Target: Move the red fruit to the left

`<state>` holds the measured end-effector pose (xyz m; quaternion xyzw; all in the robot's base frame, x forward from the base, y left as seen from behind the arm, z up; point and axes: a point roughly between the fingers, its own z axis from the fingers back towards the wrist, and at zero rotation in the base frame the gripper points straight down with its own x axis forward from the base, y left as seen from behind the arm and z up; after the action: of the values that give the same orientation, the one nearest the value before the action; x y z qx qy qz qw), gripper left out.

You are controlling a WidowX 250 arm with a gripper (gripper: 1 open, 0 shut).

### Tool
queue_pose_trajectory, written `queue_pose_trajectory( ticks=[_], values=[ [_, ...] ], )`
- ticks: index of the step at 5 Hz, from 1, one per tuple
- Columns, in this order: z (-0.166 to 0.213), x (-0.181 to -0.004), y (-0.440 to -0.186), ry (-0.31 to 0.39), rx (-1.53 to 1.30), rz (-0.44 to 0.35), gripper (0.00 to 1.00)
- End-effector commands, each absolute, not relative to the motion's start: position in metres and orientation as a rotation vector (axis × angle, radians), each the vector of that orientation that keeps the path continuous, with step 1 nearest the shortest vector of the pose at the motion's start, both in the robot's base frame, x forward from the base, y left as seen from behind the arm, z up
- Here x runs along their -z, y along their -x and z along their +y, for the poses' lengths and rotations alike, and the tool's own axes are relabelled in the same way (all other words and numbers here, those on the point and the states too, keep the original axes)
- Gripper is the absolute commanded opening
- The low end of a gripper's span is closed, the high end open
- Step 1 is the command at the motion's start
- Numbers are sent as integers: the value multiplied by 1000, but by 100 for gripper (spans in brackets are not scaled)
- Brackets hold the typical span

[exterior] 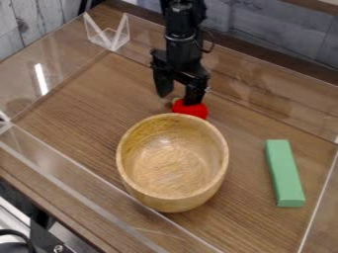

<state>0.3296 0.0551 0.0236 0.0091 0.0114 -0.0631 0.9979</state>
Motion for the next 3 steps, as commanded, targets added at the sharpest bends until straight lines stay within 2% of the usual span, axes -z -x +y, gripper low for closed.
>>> queue_pose_trajectory(
  ticks=[1,3],
  values=[
    [73,-18,-325,-35,104,45,100],
    [76,-13,-322,-45,139,75,100]
  ],
)
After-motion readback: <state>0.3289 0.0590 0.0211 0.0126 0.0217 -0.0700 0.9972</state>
